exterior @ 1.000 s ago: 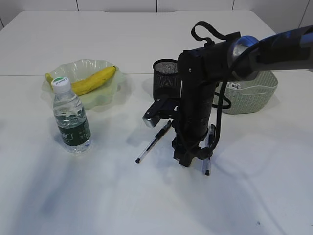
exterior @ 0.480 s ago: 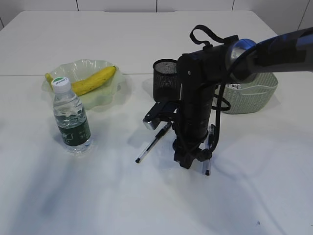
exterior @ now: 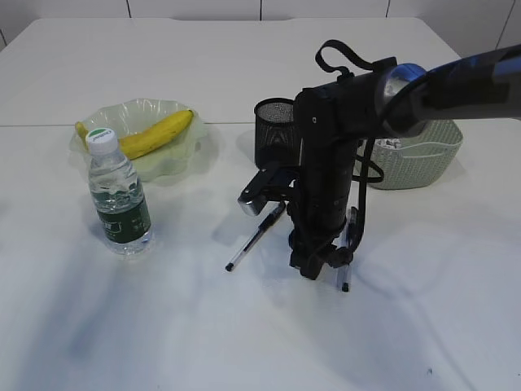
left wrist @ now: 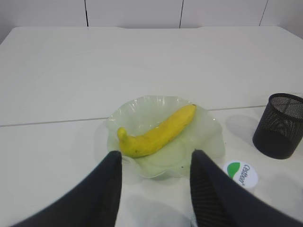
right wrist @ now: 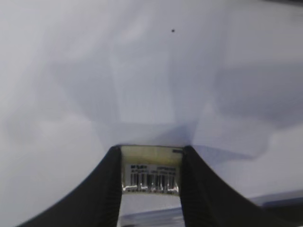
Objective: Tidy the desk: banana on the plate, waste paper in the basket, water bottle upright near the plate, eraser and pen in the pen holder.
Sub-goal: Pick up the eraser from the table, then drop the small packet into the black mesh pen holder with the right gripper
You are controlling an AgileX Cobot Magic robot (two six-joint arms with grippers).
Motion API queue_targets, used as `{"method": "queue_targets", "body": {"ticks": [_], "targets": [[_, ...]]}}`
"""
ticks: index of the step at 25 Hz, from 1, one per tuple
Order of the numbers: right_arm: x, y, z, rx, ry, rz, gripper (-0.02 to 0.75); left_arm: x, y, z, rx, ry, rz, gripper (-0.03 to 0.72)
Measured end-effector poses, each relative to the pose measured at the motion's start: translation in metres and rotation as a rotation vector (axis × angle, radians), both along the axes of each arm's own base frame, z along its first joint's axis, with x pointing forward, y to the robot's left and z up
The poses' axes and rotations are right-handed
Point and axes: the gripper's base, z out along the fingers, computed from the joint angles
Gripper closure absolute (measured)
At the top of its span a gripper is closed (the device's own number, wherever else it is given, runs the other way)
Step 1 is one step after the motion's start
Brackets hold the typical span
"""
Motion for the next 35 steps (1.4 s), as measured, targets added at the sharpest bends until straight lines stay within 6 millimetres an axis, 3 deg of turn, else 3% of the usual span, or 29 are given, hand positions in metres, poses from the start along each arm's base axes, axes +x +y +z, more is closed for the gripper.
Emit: {"method": "queue_targets", "body": {"ticks": [3,16,28,35], "targets": [[0.002,0.001,0.005,-0.009,0.010,0.001,0.477,0.000,0.000,0.000,0.000,0.000,0.000,0.357],[0.030,0.015,0.068,0.060,-0.117,-0.074,0.477,0.000,0.000,0.000,0.000,0.000,0.000,0.357],[0.050,0.019,0.086,0.135,-0.299,-0.273,0.478,0.000,0.000,0.000,0.000,0.000,0.000,0.357],[0.070,0.010,0.115,0.214,-0.445,-0.415,0.479,0.000,0.000,0.000,0.000,0.000,0.000,0.358]]}}
